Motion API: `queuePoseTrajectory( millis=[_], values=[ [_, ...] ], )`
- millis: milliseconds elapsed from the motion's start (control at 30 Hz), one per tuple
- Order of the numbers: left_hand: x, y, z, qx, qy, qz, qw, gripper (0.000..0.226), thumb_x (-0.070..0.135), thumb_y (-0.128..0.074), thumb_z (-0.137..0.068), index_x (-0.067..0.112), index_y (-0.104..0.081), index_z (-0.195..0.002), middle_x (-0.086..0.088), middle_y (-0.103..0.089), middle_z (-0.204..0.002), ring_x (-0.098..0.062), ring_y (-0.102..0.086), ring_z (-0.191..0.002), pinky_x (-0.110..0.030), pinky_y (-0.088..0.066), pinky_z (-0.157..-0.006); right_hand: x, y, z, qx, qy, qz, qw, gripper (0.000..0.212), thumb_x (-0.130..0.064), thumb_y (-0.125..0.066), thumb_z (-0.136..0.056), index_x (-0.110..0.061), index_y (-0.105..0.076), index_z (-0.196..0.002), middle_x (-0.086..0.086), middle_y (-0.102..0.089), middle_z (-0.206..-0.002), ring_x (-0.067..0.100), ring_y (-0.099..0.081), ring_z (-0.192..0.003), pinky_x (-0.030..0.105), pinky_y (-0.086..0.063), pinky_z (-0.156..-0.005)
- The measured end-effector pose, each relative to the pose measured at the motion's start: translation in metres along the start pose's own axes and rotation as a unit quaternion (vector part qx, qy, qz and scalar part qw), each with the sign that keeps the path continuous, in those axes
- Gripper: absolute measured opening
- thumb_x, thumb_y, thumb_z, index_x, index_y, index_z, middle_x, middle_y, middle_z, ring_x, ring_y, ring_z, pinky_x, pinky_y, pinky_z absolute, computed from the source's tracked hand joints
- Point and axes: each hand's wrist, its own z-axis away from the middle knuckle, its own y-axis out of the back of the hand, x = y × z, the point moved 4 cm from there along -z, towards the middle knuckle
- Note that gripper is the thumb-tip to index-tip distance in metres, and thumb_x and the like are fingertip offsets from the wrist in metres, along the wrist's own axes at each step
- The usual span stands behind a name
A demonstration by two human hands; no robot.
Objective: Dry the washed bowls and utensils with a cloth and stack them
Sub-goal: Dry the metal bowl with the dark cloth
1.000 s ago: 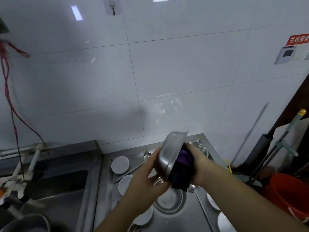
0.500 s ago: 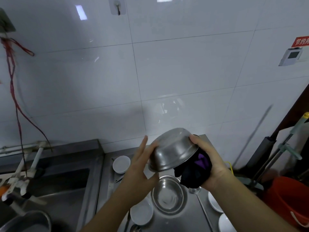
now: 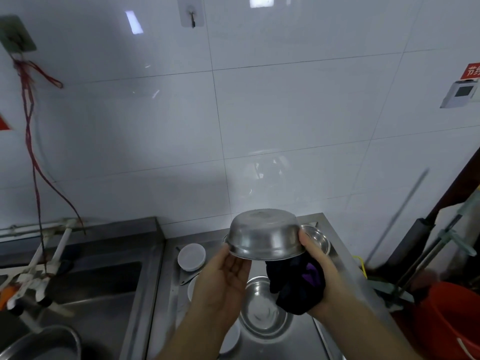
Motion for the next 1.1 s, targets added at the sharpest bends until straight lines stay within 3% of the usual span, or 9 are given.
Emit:
queuePoseTrajectory(
  millis=[133, 233, 333, 533, 633, 733, 833, 1000, 1100],
  values=[
    [0.013, -0.013, 0.001, -0.029, -0.030, -0.003, 0.999, 0.032, 0.017, -0.065, -0.094, -0.004, -0.072, -0.116, -0.021, -0.076, -0.118, -0.026, -0.079, -0.101, -0.036, -0.066, -0.082, 0.027, 0.018, -0.008, 0.032, -0.088, -0.043, 0.995, 0.074, -0.069, -0.063, -0.094, -0.006, -0.070, -0.133, 0.017, -0.070, -0.107, 0.031, -0.072, -0.089, 0.038, -0.061, -0.079],
    [0.024, -0.015, -0.002, -0.029, -0.058, -0.052, 0.997, 0.038, 0.022, -0.069, -0.088, -0.001, -0.074, -0.118, -0.018, -0.077, -0.116, -0.026, -0.077, -0.100, -0.037, -0.066, -0.082, 0.044, 0.048, -0.015, 0.069, -0.121, -0.003, 0.990, 0.058, -0.052, -0.066, -0.096, -0.001, -0.070, -0.124, 0.017, -0.073, -0.092, 0.031, -0.075, -0.078, 0.039, -0.061, -0.071],
    [0.034, -0.013, -0.005, -0.023, -0.085, -0.095, 0.992, 0.036, 0.021, -0.066, -0.097, -0.002, -0.072, -0.123, -0.022, -0.074, -0.112, -0.029, -0.073, -0.099, -0.041, -0.066, -0.079, 0.040, 0.068, -0.010, 0.112, -0.048, 0.111, 0.986, 0.035, -0.032, -0.066, -0.100, -0.003, -0.069, -0.120, 0.013, -0.076, -0.092, 0.023, -0.076, -0.068, 0.037, -0.062, -0.062],
    [0.038, -0.013, -0.004, -0.033, -0.113, -0.219, 0.969, 0.031, 0.021, -0.055, -0.105, 0.001, -0.072, -0.122, -0.023, -0.077, -0.106, -0.032, -0.076, -0.093, -0.046, -0.064, -0.083, -0.008, 0.031, -0.007, 0.147, 0.097, 0.149, 0.973, 0.022, -0.037, -0.069, -0.099, -0.021, -0.078, -0.112, 0.011, -0.079, -0.100, 0.031, -0.075, -0.092, 0.047, -0.060, -0.089],
    [0.029, -0.020, 0.001, -0.052, -0.102, -0.260, 0.959, 0.030, 0.021, -0.054, -0.106, 0.004, -0.073, -0.123, -0.025, -0.077, -0.110, -0.040, -0.075, -0.104, -0.047, -0.063, -0.085, -0.038, -0.011, 0.010, 0.102, 0.294, 0.330, 0.891, 0.010, -0.028, -0.066, -0.102, -0.033, -0.073, -0.106, -0.006, -0.077, -0.094, 0.022, -0.073, -0.095, 0.039, -0.058, -0.089],
    [0.019, -0.029, 0.009, -0.101, -0.088, -0.288, 0.948, 0.032, 0.021, -0.051, -0.107, 0.010, -0.080, -0.110, -0.025, -0.077, -0.108, -0.033, -0.077, -0.093, -0.040, -0.063, -0.072, -0.041, -0.043, 0.023, 0.005, 0.438, 0.557, 0.706, 0.028, -0.029, -0.060, -0.104, -0.032, -0.063, -0.132, -0.018, -0.071, -0.110, 0.007, -0.067, -0.105, 0.022, -0.050, -0.091],
    [0.011, -0.033, 0.017, -0.138, -0.065, -0.282, 0.947, 0.033, 0.018, -0.049, -0.107, 0.012, -0.081, -0.110, -0.025, -0.076, -0.111, -0.033, -0.076, -0.096, -0.041, -0.064, -0.078, -0.021, -0.041, 0.013, -0.083, 0.483, 0.674, 0.553, 0.047, -0.032, -0.056, -0.102, -0.020, -0.056, -0.147, -0.010, -0.062, -0.141, 0.012, -0.056, -0.131, 0.036, -0.045, -0.109],
    [0.005, -0.021, 0.021, -0.164, -0.037, -0.305, 0.937, 0.033, 0.019, -0.048, -0.107, 0.010, -0.074, -0.126, -0.025, -0.073, -0.122, -0.040, -0.072, -0.113, -0.048, -0.060, -0.090, -0.021, -0.030, 0.004, -0.097, 0.463, 0.689, 0.549, 0.051, -0.046, -0.056, -0.100, -0.021, -0.057, -0.144, -0.012, -0.061, -0.142, 0.012, -0.054, -0.135, 0.041, -0.045, -0.112],
    [0.004, -0.019, 0.024, -0.183, -0.053, -0.345, 0.919, 0.033, 0.025, -0.053, -0.101, 0.015, -0.075, -0.124, -0.029, -0.073, -0.117, -0.051, -0.068, -0.110, -0.053, -0.061, -0.089, -0.034, -0.031, -0.008, -0.057, 0.418, 0.670, 0.611, 0.042, -0.050, -0.050, -0.099, -0.031, -0.059, -0.135, -0.018, -0.068, -0.120, 0.006, -0.063, -0.111, 0.036, -0.052, -0.096]
  ],
)
